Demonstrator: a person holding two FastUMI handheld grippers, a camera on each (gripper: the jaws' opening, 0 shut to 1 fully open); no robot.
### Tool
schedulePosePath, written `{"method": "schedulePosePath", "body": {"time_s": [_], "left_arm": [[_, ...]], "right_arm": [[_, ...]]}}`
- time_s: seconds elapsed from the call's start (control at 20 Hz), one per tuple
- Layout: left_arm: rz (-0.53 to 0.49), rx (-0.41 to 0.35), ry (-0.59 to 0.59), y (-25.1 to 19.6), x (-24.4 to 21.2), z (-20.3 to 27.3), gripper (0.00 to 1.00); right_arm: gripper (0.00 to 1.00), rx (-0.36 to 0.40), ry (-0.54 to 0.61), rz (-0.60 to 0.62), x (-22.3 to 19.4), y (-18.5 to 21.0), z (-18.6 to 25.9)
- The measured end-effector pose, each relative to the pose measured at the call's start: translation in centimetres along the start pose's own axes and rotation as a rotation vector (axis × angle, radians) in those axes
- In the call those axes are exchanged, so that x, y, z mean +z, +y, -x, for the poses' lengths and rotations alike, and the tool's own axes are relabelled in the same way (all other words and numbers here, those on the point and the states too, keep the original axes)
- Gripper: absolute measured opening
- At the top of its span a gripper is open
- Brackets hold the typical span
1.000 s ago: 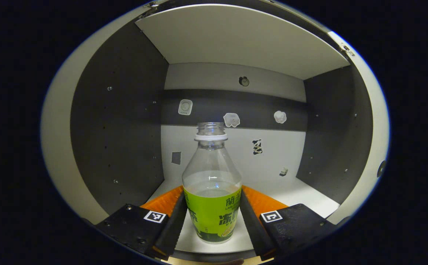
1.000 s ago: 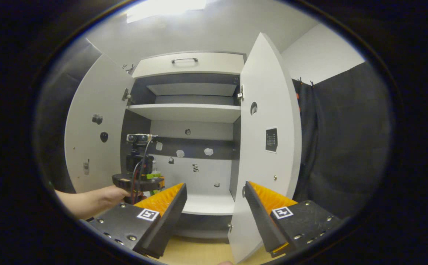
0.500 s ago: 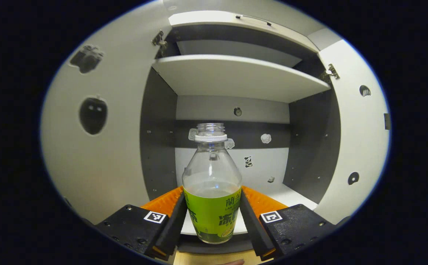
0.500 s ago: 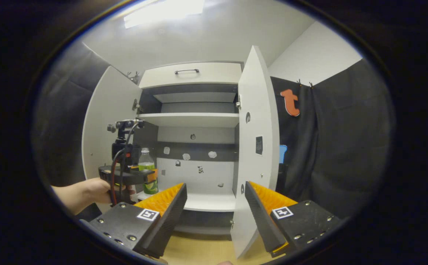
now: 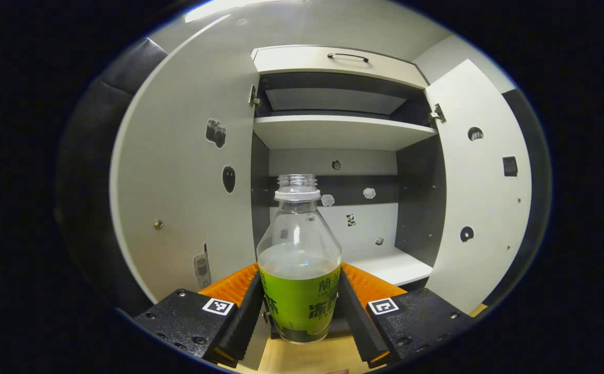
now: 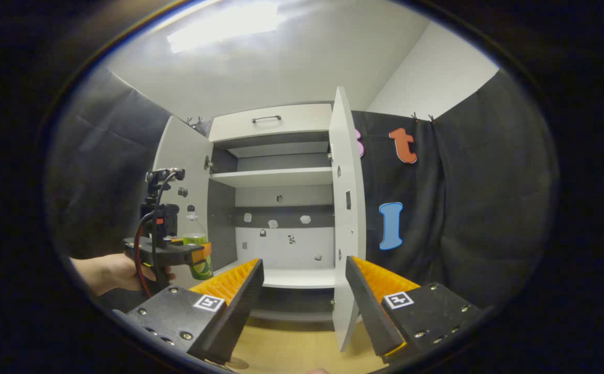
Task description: Grasp the bottle in the cabinet with the left hand and place it on the coaster, then close the right door with the right hand and the left door with the left hand.
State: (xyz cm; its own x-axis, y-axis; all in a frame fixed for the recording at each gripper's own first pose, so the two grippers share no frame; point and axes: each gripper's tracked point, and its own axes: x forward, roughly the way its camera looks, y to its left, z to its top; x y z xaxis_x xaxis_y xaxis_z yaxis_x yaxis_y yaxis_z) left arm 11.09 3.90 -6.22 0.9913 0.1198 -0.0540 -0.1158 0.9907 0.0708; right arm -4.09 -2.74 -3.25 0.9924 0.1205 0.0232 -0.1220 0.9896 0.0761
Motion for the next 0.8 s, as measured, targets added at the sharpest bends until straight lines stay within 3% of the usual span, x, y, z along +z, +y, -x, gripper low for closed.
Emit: {"method": "schedulePosePath", "body": {"time_s": [0.35, 0.8], "left_arm": [[0.039, -0.055, 0.024, -3.0, -5.9, 5.6, 0.79], [0.120, -0.062, 0.156, -2.6, -19.0, 9.6, 0.80]], "right_arm": [[0.96, -0.035, 0.038, -0.012, -1.6, -2.5, 0.5], [0.95, -0.055, 0.062, 0.005, -2.9, -3.1, -1.4]]}}
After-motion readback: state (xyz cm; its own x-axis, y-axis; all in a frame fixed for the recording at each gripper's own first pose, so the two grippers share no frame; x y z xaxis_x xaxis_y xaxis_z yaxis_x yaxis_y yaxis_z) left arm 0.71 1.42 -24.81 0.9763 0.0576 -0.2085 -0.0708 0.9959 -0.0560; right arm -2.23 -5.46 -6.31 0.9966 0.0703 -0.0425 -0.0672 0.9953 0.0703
